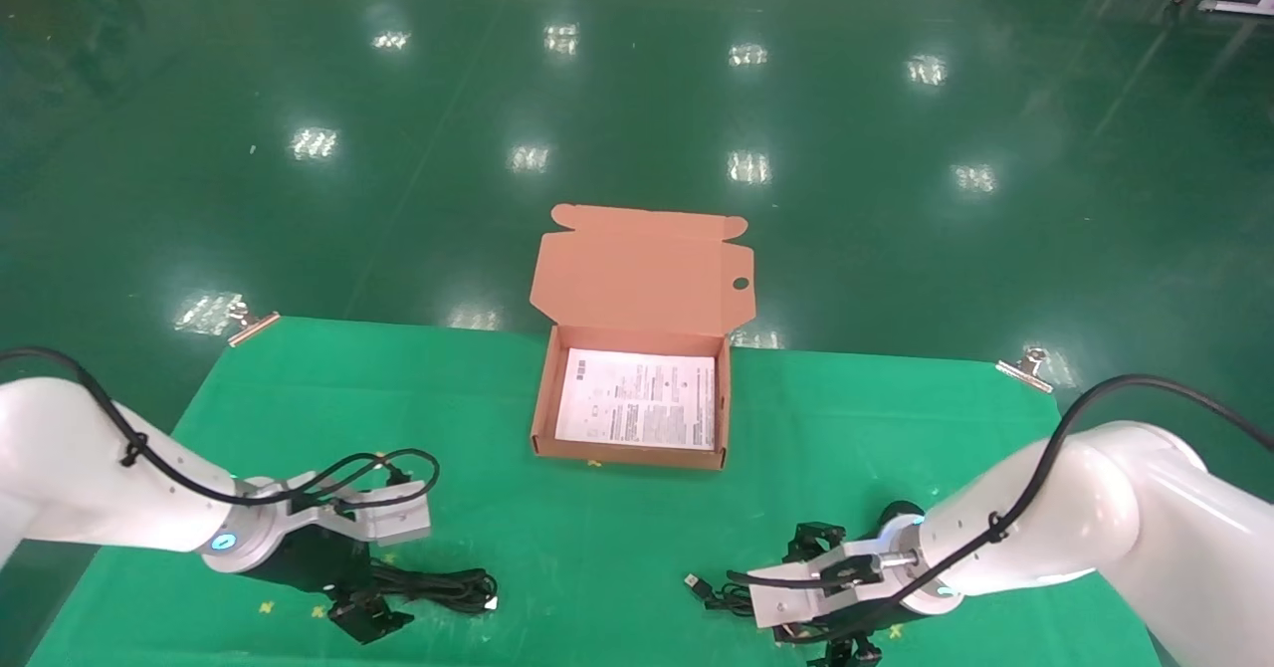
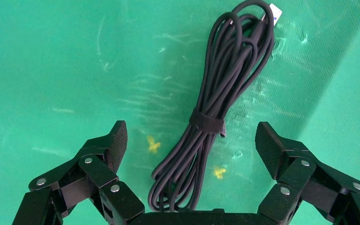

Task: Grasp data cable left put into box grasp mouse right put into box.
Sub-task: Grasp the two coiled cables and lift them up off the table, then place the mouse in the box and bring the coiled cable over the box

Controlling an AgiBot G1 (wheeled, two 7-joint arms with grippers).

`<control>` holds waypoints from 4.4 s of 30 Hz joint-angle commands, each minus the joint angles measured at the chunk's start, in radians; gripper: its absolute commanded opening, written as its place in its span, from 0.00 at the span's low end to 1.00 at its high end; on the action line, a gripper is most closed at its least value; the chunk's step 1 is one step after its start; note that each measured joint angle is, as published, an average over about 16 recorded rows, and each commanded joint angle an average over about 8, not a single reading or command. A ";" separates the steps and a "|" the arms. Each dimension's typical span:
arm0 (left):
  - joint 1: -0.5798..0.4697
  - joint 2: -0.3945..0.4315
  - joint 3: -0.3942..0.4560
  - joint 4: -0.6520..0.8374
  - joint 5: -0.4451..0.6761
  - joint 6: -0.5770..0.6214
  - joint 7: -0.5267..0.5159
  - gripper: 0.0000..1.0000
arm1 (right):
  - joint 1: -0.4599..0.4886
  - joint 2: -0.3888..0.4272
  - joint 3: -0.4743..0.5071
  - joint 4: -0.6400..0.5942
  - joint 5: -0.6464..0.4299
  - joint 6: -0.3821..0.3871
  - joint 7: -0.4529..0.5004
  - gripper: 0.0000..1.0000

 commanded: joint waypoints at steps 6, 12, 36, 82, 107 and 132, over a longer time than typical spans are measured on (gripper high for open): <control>-0.005 0.000 0.000 0.009 -0.002 0.003 0.007 0.00 | -0.006 -0.001 0.001 -0.007 -0.004 0.014 0.007 0.00; -0.003 -0.001 0.000 0.005 -0.002 0.003 0.005 0.00 | -0.004 -0.001 0.001 -0.003 -0.003 0.009 0.005 0.00; -0.001 -0.002 0.000 -0.001 -0.001 0.003 0.002 0.00 | -0.001 0.001 0.001 0.001 -0.002 0.002 0.002 0.00; -0.053 -0.131 -0.041 -0.684 0.282 -0.310 -0.140 0.00 | 0.395 -0.010 0.198 0.110 -0.042 0.225 0.137 0.00; -0.103 -0.064 -0.074 -0.631 0.390 -0.412 -0.200 0.00 | 0.486 -0.210 0.223 -0.227 0.115 0.312 -0.145 0.00; -0.078 -0.103 -0.052 -0.607 0.594 -0.258 -0.326 0.00 | 0.371 -0.234 0.112 -0.228 0.216 0.348 -0.122 0.00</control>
